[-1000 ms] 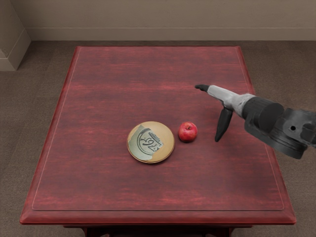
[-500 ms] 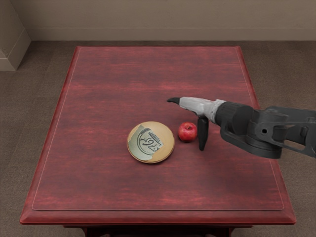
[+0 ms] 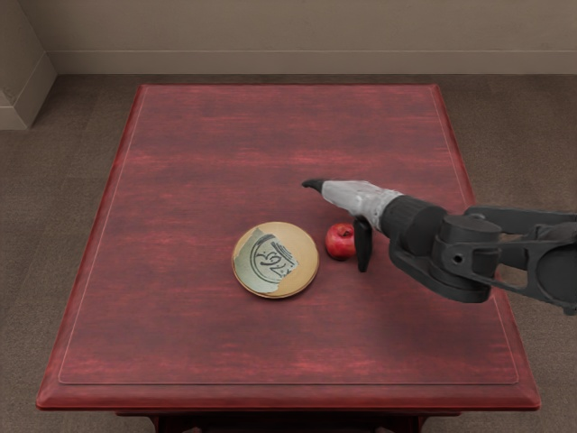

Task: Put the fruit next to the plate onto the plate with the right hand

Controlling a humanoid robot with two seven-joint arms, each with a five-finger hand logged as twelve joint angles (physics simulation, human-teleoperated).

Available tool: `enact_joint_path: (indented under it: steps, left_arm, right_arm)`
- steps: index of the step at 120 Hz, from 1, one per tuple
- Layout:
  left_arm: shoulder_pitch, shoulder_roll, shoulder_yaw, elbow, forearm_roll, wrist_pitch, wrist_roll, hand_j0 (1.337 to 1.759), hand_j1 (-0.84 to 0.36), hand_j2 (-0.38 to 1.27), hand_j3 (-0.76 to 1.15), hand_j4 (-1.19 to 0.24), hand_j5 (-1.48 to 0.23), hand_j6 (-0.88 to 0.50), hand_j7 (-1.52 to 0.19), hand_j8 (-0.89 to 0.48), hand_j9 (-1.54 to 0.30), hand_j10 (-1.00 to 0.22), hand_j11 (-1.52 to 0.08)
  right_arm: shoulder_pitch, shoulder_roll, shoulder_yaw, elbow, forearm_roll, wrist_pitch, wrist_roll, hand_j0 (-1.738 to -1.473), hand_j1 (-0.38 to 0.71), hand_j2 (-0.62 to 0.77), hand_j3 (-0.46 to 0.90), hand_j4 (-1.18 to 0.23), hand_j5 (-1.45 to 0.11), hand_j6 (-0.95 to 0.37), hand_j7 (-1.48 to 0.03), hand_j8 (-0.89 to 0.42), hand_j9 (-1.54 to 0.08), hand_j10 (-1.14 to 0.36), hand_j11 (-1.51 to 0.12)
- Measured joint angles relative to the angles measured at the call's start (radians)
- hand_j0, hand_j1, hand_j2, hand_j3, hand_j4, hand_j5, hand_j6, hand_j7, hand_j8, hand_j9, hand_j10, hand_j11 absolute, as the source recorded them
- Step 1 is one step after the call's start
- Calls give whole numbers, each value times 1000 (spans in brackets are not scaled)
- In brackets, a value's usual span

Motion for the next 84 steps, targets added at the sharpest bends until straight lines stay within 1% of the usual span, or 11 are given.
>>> enact_joint_path:
  steps: [19, 46, 54, 74, 84]
  left_arm:
    - [0, 0, 0, 0, 0, 0, 0, 1658, 73, 46, 0, -230, -299, -230, -299, -230, -299, -230, -299]
    - [0, 0, 0, 0, 0, 0, 0, 1658, 73, 46, 0, -230, -299, -230, -299, -230, -299, -230, -299]
    - [0, 0, 0, 0, 0, 0, 0, 1658, 73, 46, 0, -230, -299, -230, -299, -230, -299, -230, -299]
    - [0, 0, 0, 0, 0, 0, 0, 1658, 73, 46, 0, -230, -299, -230, -299, -230, -299, -230, -299]
    - [0, 0, 0, 0, 0, 0, 0, 1658, 73, 46, 0, -230, -299, -230, -299, -230, -299, -230, -299]
  right_arm:
    - [-5, 20, 3, 5, 17, -4, 0, -1658, -300, -7, 0, -44, -54, -45, -54, -44, -54, -43, -54]
    - [-5, 16, 7, 8, 28, -4, 0, -1658, -296, -7, 0, -47, -59, -48, -59, -48, -59, -47, -59]
    - [-6, 14, 4, 8, 29, -4, 0, -1658, -255, -14, 0, -81, -103, -82, -103, -82, -103, -81, -103]
    - [-14, 2, 1, 8, 29, -5, 0, -1658, -89, -42, 0, -220, -283, -221, -283, -220, -283, -219, -283]
    - [-19, -5, 1, 8, 28, -5, 0, -1658, -27, -52, 0, -271, -350, -273, -350, -272, -350, -271, -350]
